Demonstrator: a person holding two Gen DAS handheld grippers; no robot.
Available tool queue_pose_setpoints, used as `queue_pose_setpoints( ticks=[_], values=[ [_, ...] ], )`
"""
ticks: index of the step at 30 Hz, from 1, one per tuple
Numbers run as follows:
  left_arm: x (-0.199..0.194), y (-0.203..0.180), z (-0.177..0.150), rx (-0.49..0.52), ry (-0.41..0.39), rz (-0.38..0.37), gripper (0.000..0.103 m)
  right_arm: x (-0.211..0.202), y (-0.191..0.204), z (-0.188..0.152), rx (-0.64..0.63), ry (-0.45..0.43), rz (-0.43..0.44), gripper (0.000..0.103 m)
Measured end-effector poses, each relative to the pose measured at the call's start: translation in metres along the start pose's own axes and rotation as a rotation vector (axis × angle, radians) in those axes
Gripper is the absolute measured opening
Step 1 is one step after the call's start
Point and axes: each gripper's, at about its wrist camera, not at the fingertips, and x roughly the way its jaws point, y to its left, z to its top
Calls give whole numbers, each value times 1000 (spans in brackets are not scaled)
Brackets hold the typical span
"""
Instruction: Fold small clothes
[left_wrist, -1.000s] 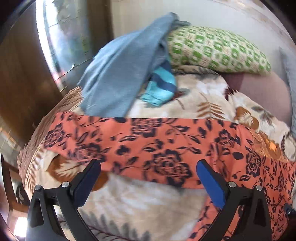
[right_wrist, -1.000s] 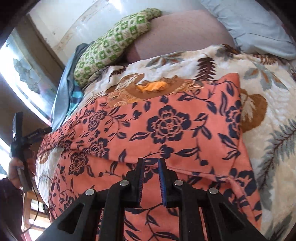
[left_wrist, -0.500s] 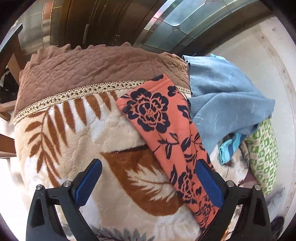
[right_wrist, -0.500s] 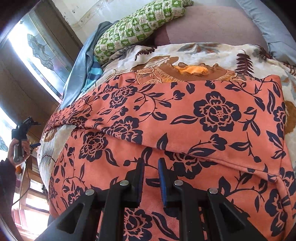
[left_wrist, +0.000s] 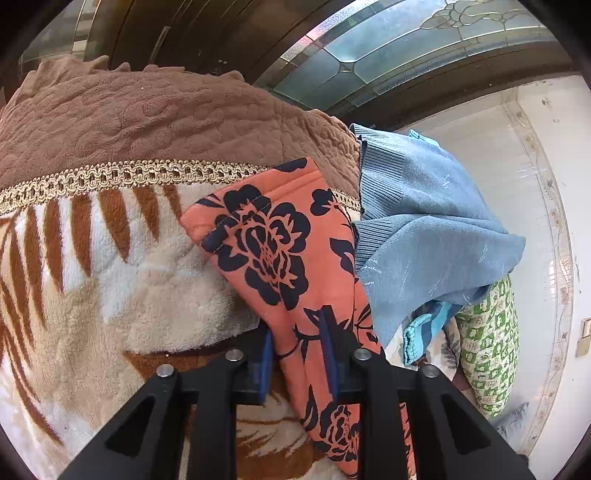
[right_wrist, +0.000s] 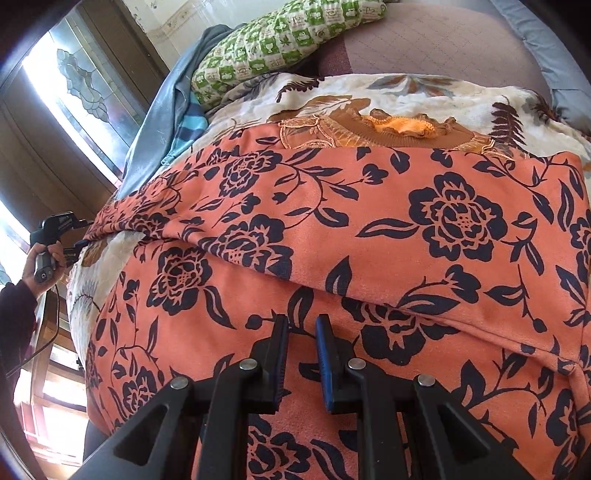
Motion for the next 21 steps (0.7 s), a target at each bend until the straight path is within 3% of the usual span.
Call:
queue_pose_setpoints(
  ticks=[4,10,16,21],
  values=[
    [2,-4,-2,52,-25,48,7,1,0,2,4,1,14,18],
    [-24,-35,-9,165,-93,15,5,-6,-3,5,13,-26,15,18],
    [-72,-112,-35,371,-109,-85,5,-31,-22,19,106,-123,27,18],
    [-104,-198,-97,590,-84,-179,5,-56,-48,25,212,-200,18,18]
  ],
)
